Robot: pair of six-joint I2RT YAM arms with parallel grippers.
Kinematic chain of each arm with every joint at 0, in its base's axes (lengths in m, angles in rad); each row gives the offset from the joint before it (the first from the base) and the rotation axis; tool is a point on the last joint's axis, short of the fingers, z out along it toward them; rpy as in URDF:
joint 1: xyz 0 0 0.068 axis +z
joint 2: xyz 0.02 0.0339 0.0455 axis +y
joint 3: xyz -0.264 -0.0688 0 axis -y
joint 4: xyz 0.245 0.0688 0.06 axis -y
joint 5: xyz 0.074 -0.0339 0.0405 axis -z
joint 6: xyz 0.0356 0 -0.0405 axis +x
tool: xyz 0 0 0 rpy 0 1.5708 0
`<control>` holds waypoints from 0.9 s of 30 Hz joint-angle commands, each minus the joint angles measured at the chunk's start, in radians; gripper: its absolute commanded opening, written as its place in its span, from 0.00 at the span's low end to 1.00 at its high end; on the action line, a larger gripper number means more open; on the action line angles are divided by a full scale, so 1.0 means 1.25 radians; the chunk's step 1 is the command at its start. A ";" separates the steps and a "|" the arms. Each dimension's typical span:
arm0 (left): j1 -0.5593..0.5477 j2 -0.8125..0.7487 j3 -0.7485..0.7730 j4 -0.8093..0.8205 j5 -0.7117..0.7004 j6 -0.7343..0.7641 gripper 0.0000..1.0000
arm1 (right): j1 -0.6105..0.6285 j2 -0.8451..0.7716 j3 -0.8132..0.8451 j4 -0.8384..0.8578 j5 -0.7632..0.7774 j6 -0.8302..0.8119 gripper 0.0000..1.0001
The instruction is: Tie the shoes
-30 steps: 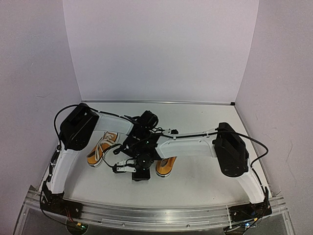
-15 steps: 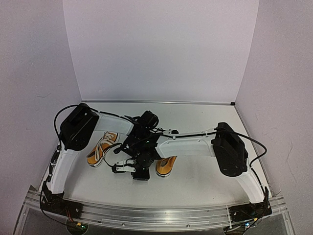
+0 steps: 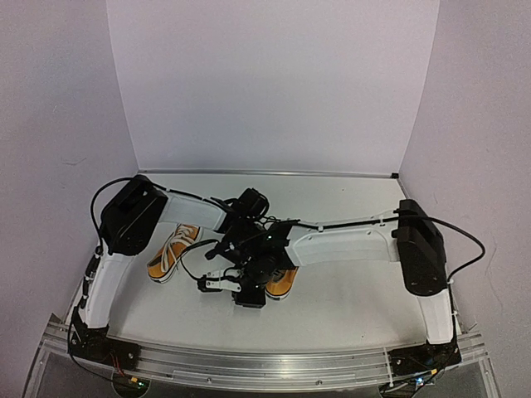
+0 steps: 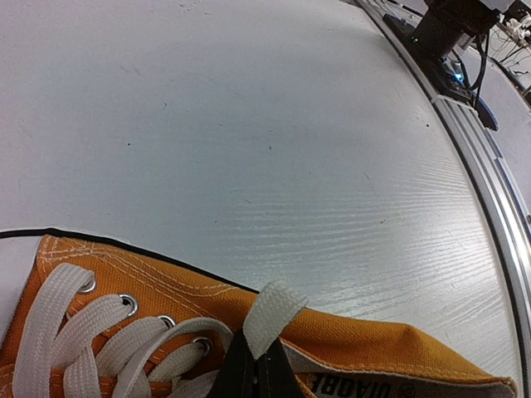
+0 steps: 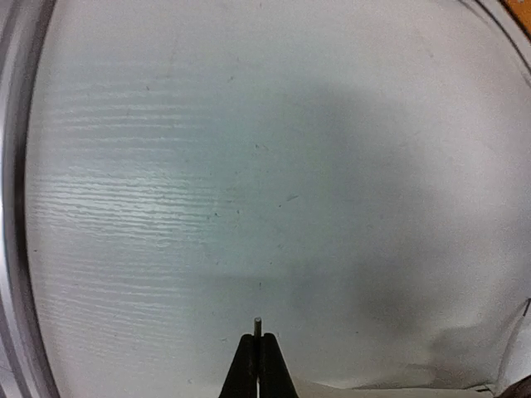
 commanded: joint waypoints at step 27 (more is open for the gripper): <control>-0.004 -0.194 -0.156 0.193 -0.159 -0.195 0.00 | -0.107 -0.727 -0.633 0.343 0.075 0.380 0.00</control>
